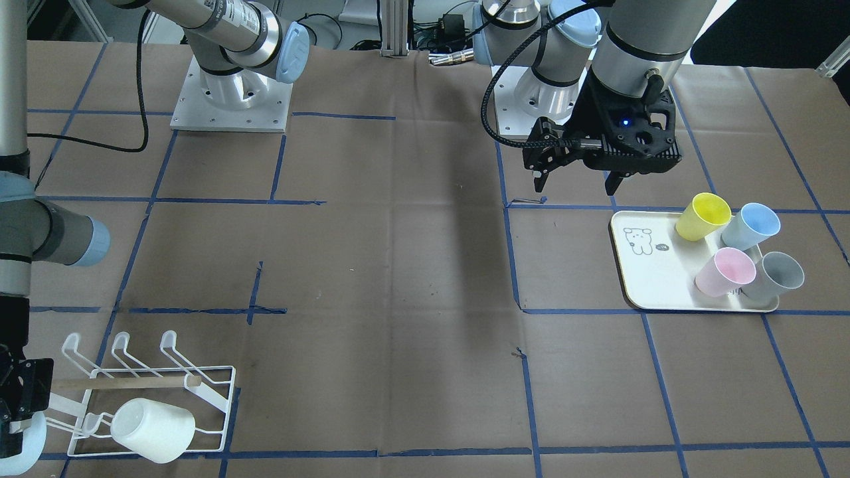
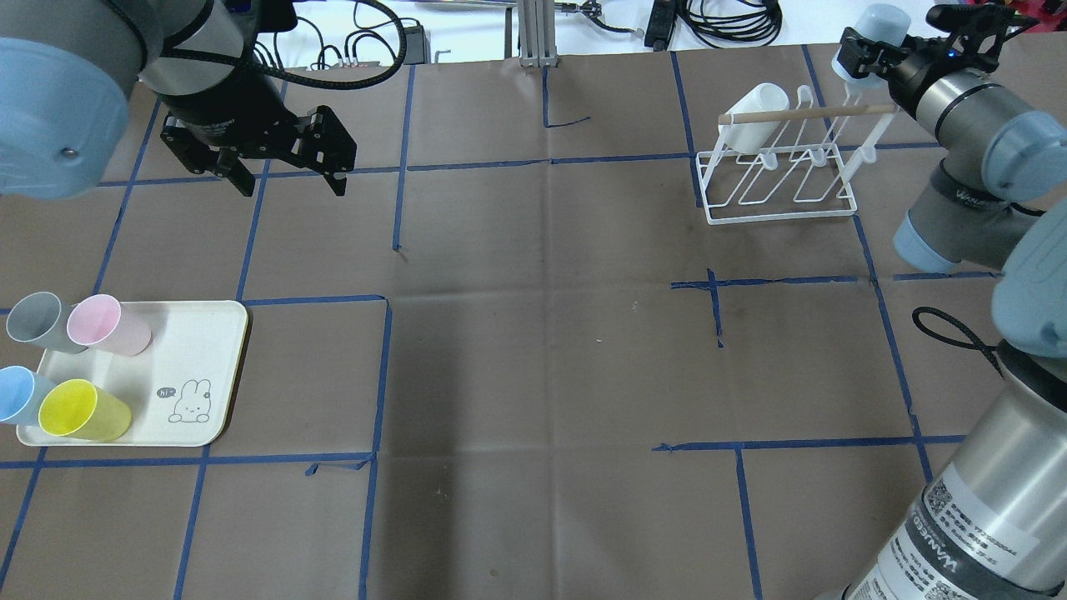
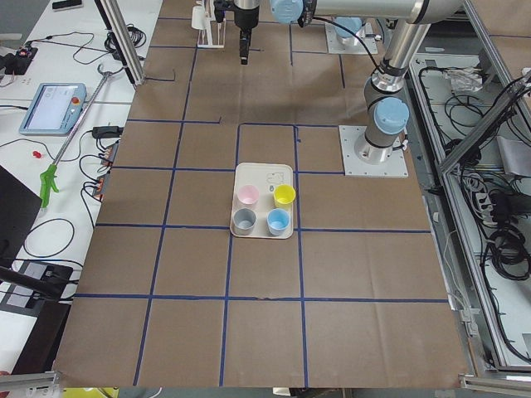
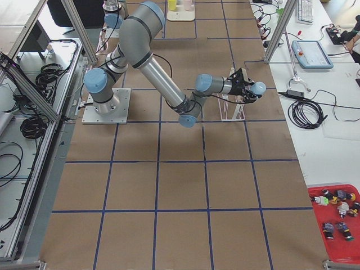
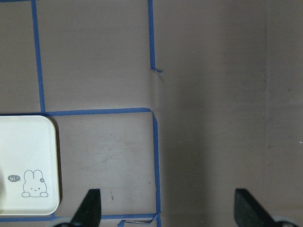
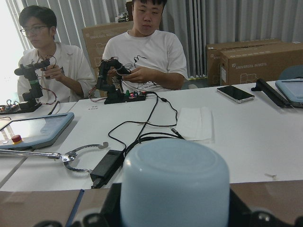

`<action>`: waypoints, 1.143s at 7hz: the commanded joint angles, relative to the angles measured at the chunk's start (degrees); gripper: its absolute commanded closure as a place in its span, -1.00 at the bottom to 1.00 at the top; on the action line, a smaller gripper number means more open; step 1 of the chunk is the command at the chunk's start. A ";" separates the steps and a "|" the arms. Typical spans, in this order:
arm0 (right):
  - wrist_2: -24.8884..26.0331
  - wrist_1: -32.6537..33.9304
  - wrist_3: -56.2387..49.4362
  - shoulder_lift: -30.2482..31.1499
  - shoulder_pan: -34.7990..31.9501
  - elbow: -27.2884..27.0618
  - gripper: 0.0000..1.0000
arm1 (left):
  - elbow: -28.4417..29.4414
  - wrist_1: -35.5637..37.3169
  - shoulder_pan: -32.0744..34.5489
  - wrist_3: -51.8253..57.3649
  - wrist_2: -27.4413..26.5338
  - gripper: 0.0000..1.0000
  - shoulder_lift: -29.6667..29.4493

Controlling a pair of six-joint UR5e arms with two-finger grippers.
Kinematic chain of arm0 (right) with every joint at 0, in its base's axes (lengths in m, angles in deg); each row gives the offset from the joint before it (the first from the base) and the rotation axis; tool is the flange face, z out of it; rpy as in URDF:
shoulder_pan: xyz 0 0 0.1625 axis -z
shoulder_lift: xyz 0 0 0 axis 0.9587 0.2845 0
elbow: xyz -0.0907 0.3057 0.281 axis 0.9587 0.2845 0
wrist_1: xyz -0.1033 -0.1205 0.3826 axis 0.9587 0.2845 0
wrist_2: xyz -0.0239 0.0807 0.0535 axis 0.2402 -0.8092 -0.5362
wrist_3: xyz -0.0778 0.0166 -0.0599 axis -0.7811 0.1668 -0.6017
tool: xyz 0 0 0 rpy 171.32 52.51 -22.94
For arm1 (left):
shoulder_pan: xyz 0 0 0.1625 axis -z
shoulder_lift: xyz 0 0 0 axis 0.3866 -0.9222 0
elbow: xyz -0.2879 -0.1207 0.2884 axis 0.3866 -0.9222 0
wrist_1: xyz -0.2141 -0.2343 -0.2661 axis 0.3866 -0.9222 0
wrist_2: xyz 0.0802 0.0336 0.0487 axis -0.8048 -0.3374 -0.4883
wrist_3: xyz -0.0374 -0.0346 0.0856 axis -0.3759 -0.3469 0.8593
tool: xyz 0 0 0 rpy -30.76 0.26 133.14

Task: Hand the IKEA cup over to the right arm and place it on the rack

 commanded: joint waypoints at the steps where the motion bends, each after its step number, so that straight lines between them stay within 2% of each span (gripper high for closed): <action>1: -0.13 -0.09 -0.86 -0.03 0.00 -0.64 0.80 | 0.05 0.04 -0.97 0.09 0.08 -0.99 0.24; 5: -0.30 -0.18 -2.17 -0.12 -0.08 -2.66 0.77 | -0.04 0.13 -0.71 -0.34 0.17 -0.99 -0.20; 6: -1.70 -0.35 -2.71 -0.03 0.00 -2.66 0.29 | -0.13 0.83 -0.54 -0.52 0.09 -0.99 -0.29; 7: -1.89 -0.35 -2.36 0.14 0.00 -2.58 -0.96 | -0.13 0.75 -0.45 -0.61 0.00 -0.99 -0.20; 8: -1.80 -0.61 -2.10 0.15 -0.08 -2.58 -0.99 | -0.13 0.74 -0.45 -0.61 0.08 -0.99 -0.20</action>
